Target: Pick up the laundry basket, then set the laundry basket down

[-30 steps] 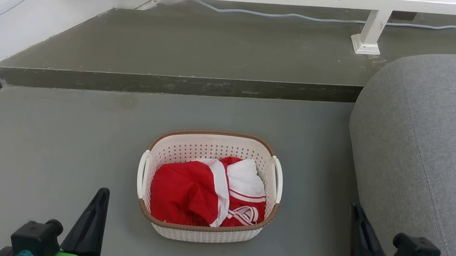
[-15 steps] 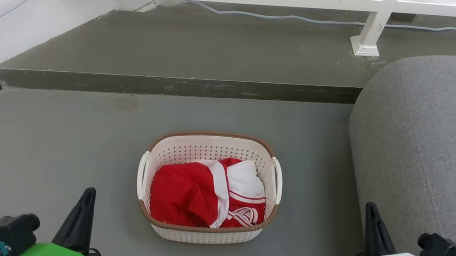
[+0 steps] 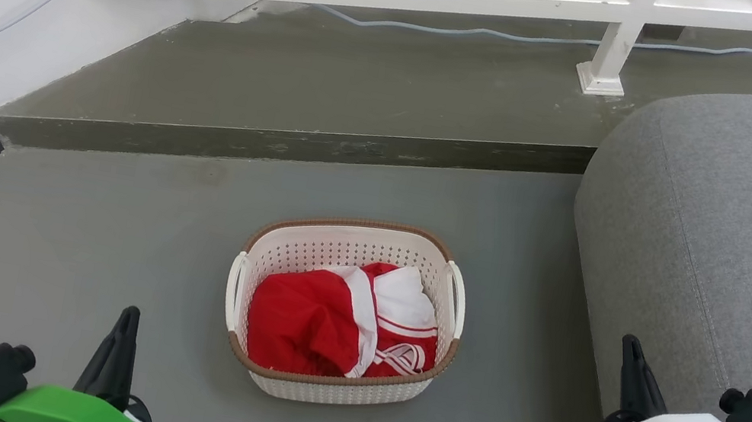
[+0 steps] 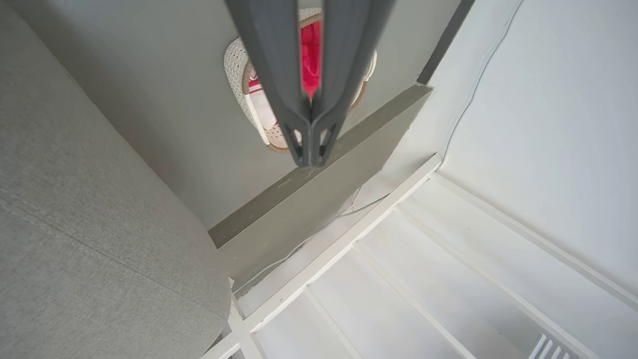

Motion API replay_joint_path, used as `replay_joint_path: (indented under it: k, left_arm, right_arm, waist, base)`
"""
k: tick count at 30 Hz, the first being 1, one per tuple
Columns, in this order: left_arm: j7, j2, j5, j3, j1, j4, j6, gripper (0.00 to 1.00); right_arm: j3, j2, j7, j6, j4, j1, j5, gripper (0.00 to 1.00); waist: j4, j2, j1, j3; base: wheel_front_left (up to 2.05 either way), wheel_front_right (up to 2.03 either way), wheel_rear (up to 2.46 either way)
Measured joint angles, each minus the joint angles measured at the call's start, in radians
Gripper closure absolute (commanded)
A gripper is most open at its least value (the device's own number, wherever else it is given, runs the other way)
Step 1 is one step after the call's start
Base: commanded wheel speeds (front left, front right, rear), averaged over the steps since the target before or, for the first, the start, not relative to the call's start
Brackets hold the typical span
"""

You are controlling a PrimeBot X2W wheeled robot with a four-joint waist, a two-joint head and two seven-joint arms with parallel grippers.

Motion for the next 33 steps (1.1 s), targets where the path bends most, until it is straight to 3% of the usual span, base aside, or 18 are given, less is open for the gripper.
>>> replay_joint_path:
  k: [33]
  left_arm:
    - [0.088, 0.011, -0.403, 0.082, -0.067, 0.084, -0.054, 1.00]
  right_arm:
    - [-0.113, -0.003, 0.094, 0.070, 0.007, -0.031, 0.421, 1.00]
  waist:
    - [-0.001, 0.0000, 0.0000, -0.014]
  base:
    - [0.00, 0.00, 0.00]
